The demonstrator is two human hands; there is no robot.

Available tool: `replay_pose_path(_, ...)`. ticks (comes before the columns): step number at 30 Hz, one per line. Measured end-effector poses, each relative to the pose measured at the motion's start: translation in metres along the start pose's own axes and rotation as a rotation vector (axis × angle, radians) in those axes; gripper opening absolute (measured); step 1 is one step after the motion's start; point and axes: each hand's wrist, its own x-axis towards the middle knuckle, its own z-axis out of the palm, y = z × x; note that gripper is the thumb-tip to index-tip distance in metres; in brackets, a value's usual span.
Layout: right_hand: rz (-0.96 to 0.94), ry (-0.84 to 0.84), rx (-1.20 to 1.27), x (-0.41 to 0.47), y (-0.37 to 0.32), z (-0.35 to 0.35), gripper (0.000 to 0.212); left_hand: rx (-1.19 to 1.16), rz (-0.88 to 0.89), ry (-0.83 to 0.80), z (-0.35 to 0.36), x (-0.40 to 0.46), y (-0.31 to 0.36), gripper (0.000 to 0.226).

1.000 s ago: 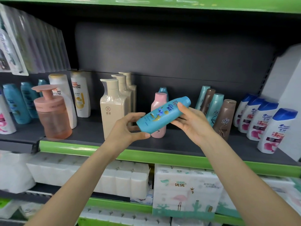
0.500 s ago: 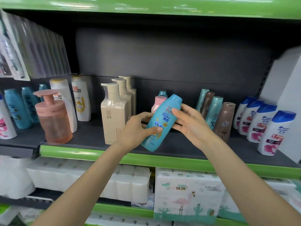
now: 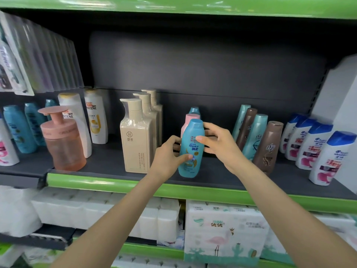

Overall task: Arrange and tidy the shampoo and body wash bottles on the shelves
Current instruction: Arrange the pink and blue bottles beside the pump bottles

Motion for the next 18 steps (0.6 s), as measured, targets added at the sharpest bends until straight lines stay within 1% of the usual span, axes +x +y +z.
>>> replay_pose_path(7, 0.030, -0.010, 0.007, -0.002, 0.013, -0.001, 0.039, 0.052, 0.014, -0.042, 0.004, 0.002, -0.004, 0.041)
replay_pose_path(14, 0.029, 0.026, -0.050, -0.003, 0.016, 0.000, 0.031, 0.068, 0.011, -0.045, 0.003, 0.003, -0.009, 0.040)
replay_pose_path(18, 0.056, 0.020, -0.065, -0.004, 0.015, -0.005, 0.030, 0.074, 0.025, -0.051, 0.000, 0.004, -0.007, 0.035)
